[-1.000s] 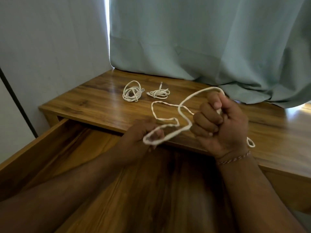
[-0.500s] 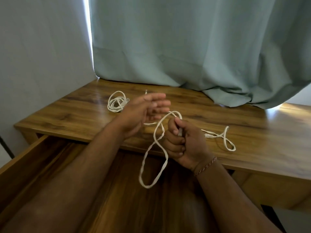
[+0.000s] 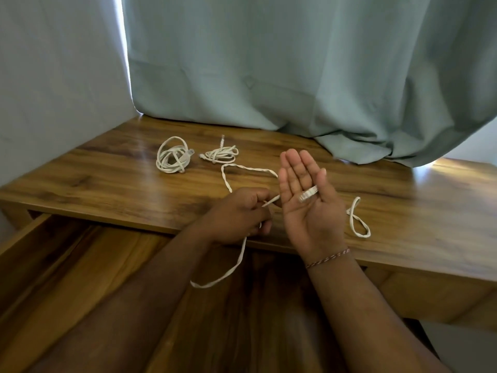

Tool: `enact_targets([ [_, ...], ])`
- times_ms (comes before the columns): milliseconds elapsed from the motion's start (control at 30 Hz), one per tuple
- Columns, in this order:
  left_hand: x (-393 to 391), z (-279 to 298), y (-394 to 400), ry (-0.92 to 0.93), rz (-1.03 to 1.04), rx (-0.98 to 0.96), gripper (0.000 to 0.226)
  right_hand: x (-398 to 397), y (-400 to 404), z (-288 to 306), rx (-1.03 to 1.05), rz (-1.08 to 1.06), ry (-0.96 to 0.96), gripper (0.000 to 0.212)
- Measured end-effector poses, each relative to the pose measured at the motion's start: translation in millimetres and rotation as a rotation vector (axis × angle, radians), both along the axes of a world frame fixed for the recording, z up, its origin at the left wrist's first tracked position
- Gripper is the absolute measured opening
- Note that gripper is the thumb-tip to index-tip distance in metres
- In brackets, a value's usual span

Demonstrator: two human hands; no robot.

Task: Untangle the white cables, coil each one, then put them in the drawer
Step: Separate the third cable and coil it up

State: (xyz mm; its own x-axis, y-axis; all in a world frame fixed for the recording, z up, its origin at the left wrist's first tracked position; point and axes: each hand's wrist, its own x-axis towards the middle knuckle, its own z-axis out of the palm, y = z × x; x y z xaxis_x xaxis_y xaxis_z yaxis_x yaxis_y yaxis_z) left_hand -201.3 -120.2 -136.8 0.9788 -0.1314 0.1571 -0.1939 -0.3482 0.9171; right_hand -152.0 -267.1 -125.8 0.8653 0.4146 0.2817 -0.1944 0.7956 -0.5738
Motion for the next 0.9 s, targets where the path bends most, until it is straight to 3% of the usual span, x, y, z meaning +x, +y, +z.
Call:
enact_targets([
  [100, -0.5, 4.6, 0.9, -0.017, -0.015, 0.268, 0.027, -1.5, 6.6, -5.8, -0.208, -0.194, -0.097, 0.038],
  [233, -9.5, 15.0, 6.2, 0.042, -0.047, 0.356, 0.016, -16.0, 17.3, -23.7, -0.936, -0.669, -0.751, 0.034],
  [300, -16.2, 24.4, 10.1, 0.042, 0.056, 0.674, 0.012, -17.4, 19.9, -36.0, -1.127, -0.761, -0.976, 0.037],
  [333, -20.9, 30.1, 11.9, 0.008, 0.121, 0.88, 0.005, -18.3, 20.8, -38.9, -1.18, -0.779, -1.016, 0.037],
  [400, -30.0, 37.6, 12.9, -0.089, 0.188, 1.144, 0.013, -20.9, 22.5, -37.9, -1.24, -0.812, -1.0, 0.038],
  [533, -46.9, 60.9, 27.3, -0.145, 0.054, 1.189, 0.012, -28.6, 16.8, -27.6, -1.395, -0.982, -1.064, 0.045],
  [600, -54.5, 74.9, 41.9, -0.193, -0.027, 1.017, 0.01, -22.7, 8.7, -23.3, -1.371, -0.917, -0.954, 0.045],
  [667, -58.1, 80.5, 52.2, -0.258, -0.058, 0.865, 0.008, -15.0, 2.1, -17.2, -1.269, -0.724, -0.834, 0.044],
  [767, -52.2, 71.7, 58.9, -0.432, 0.027, 0.776, 0.011, -17.1, 5.8, -13.7, -1.162, -0.529, -0.859, 0.043],
  [900, -40.2, 60.0, 62.5, -0.592, 0.161, 0.655, 0.026, -24.3, 3.7, -7.5, -0.876, -0.018, -0.671, 0.063],
])
